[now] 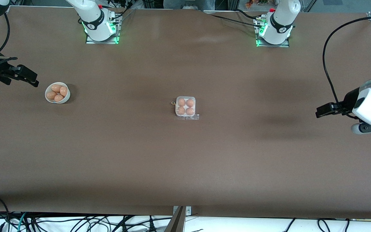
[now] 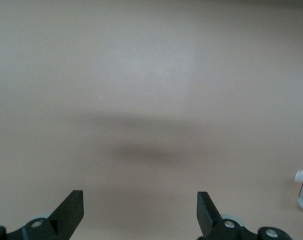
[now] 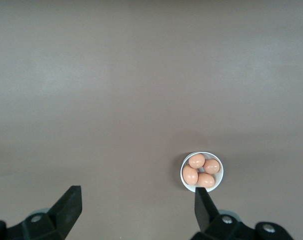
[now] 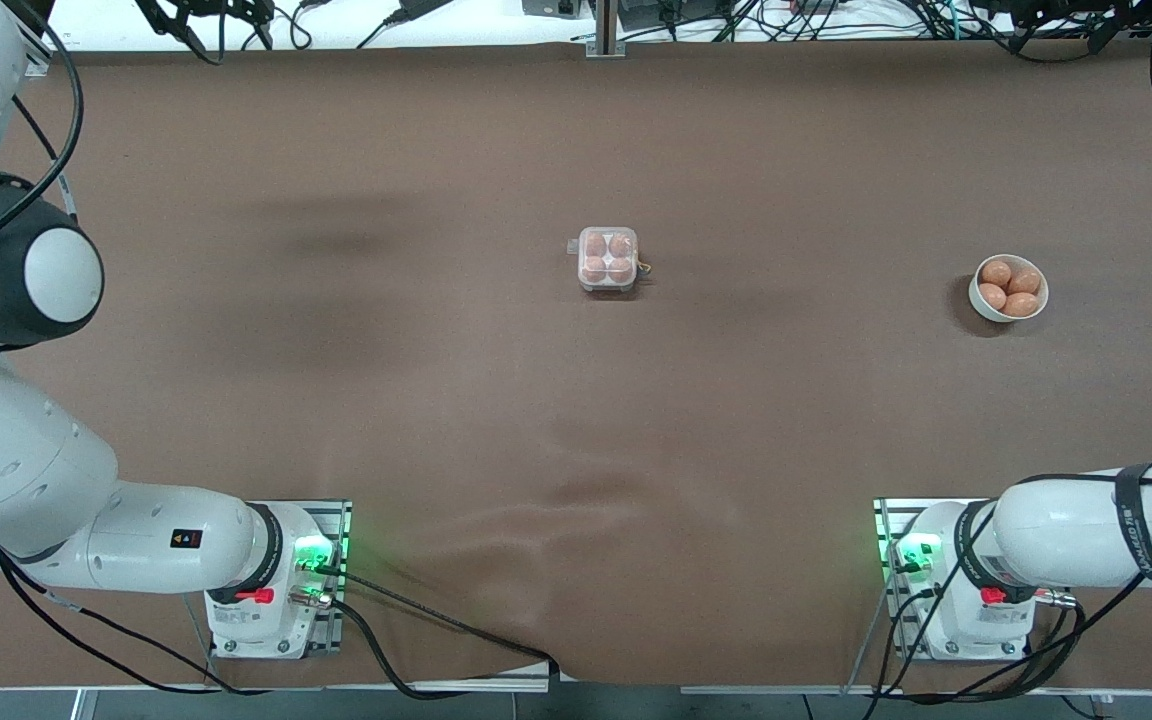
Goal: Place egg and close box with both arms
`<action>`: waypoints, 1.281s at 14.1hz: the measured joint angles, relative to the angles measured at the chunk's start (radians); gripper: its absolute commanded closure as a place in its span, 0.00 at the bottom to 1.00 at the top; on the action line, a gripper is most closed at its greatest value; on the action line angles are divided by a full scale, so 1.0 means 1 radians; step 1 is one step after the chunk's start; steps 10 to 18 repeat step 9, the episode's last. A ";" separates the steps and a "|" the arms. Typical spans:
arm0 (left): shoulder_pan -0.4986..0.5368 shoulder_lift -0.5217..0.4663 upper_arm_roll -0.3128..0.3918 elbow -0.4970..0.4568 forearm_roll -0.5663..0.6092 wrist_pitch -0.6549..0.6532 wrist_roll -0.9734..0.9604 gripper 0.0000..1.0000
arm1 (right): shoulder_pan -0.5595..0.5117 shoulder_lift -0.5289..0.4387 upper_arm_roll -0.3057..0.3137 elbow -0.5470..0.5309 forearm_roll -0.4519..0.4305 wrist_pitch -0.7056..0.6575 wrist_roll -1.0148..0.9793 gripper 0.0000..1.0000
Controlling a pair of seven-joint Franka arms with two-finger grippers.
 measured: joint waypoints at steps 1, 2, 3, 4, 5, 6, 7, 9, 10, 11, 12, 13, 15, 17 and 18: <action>0.002 -0.027 0.000 -0.033 0.000 0.001 0.013 0.00 | 0.000 0.000 0.000 0.000 0.000 0.000 0.000 0.00; 0.005 -0.051 0.000 -0.064 0.000 0.007 0.019 0.00 | 0.000 0.000 0.000 0.000 0.000 0.000 0.000 0.00; 0.010 -0.073 0.000 -0.094 0.000 0.018 0.025 0.00 | 0.000 0.000 0.000 0.000 0.000 0.000 0.000 0.00; 0.015 -0.090 0.000 -0.121 0.000 0.027 0.029 0.00 | 0.000 0.000 0.000 0.000 0.000 0.000 0.000 0.00; 0.018 -0.104 0.000 -0.141 0.000 0.035 0.031 0.00 | 0.000 0.000 0.000 0.000 0.000 0.000 0.000 0.00; 0.021 -0.113 -0.001 -0.153 0.000 0.040 0.031 0.00 | 0.000 0.000 0.000 0.000 0.000 0.000 0.000 0.00; 0.026 -0.118 -0.001 -0.160 0.000 0.041 0.031 0.00 | 0.000 0.000 0.000 0.000 0.000 0.000 0.000 0.00; 0.040 -0.124 -0.003 -0.165 0.000 0.041 0.032 0.00 | 0.000 0.000 0.000 0.000 0.000 0.000 0.000 0.00; 0.040 -0.124 -0.003 -0.165 0.000 0.041 0.032 0.00 | 0.000 0.000 0.000 0.000 0.000 0.000 0.000 0.00; 0.040 -0.124 -0.003 -0.165 0.000 0.041 0.032 0.00 | 0.000 0.000 0.000 0.000 0.000 0.000 0.000 0.00; 0.040 -0.124 -0.003 -0.165 0.000 0.041 0.032 0.00 | 0.000 0.000 0.000 0.000 0.000 0.000 0.000 0.00; 0.040 -0.124 -0.003 -0.165 0.000 0.041 0.032 0.00 | 0.000 0.000 0.000 0.000 0.000 0.000 0.000 0.00; 0.040 -0.124 -0.003 -0.165 0.000 0.041 0.032 0.00 | 0.000 0.000 0.000 0.000 0.000 0.000 0.000 0.00; 0.040 -0.124 -0.003 -0.165 0.000 0.041 0.032 0.00 | 0.000 0.000 0.000 0.000 0.000 0.000 0.000 0.00; 0.040 -0.124 -0.003 -0.165 0.000 0.041 0.032 0.00 | 0.000 0.000 0.000 0.000 0.000 0.000 0.000 0.00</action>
